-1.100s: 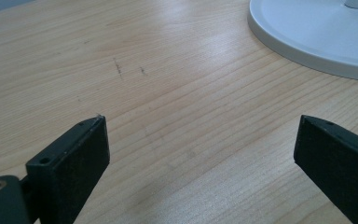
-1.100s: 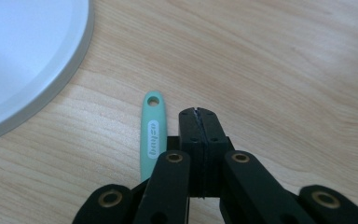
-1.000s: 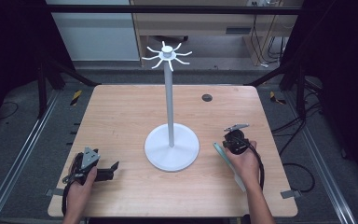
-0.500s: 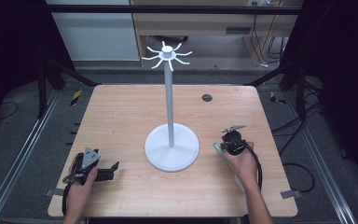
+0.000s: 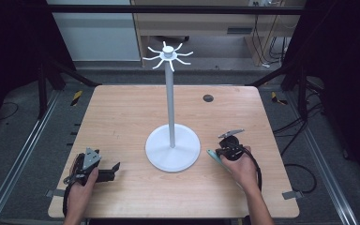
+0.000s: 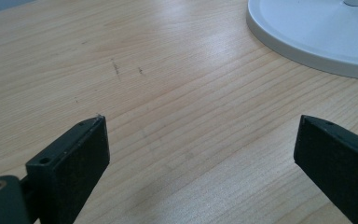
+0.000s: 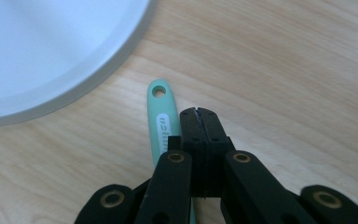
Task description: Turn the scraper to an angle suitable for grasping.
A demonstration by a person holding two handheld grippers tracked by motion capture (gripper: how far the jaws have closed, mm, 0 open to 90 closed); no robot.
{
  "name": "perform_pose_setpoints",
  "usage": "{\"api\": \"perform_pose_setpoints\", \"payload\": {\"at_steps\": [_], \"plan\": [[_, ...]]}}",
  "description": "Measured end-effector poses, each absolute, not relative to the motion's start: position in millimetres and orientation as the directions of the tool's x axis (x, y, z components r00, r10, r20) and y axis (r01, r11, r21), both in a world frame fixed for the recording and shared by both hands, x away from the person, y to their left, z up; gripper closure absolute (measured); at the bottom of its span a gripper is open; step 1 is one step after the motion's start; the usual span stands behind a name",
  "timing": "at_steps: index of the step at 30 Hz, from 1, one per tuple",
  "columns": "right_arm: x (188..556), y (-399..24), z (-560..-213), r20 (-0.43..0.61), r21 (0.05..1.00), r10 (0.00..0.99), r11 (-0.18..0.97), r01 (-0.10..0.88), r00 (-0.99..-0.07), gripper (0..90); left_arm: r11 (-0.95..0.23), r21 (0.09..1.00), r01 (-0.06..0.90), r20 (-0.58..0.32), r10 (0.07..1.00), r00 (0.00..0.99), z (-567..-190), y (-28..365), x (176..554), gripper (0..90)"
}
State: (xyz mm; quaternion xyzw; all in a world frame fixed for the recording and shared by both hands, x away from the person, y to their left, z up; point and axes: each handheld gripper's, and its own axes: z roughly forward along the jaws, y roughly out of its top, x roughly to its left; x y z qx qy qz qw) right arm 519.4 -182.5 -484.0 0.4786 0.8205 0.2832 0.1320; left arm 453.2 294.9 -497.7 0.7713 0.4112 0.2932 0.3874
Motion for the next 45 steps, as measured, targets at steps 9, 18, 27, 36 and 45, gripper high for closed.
{"api": "perform_pose_setpoints", "payload": {"at_steps": [9,18,27,36,45], "plan": [[502.4,-167.0,-482.8,0.048,0.578,0.824,0.438,0.688,-0.565,90.0,-0.358,0.84,0.407,0.131,0.863,0.488,-497.5,295.1,452.8,2.8],[500.8,-168.0,-476.1,0.025,0.594,0.819,0.449,0.668,-0.573,90.0,-0.353,0.843,0.406,0.129,0.866,0.484,-496.7,296.5,452.5,2.8],[496.8,-170.1,-467.3,0.007,0.588,0.811,0.47,0.658,-0.586,90.0,-0.345,0.846,0.406,0.125,0.869,0.478,-496.1,298.6,451.9,2.8],[496.0,-172.3,-456.5,-0.005,0.583,0.803,0.486,0.651,-0.596,90.0,-0.34,0.847,0.409,0.12,0.872,0.475,-496.5,299.6,452.6,2.9],[497.1,-168.9,-446.8,-0.017,0.564,0.787,0.517,0.644,-0.617,88.8,-0.334,0.846,0.414,0.106,0.868,0.484,-498.2,297.8,452.3,2.9]]}}
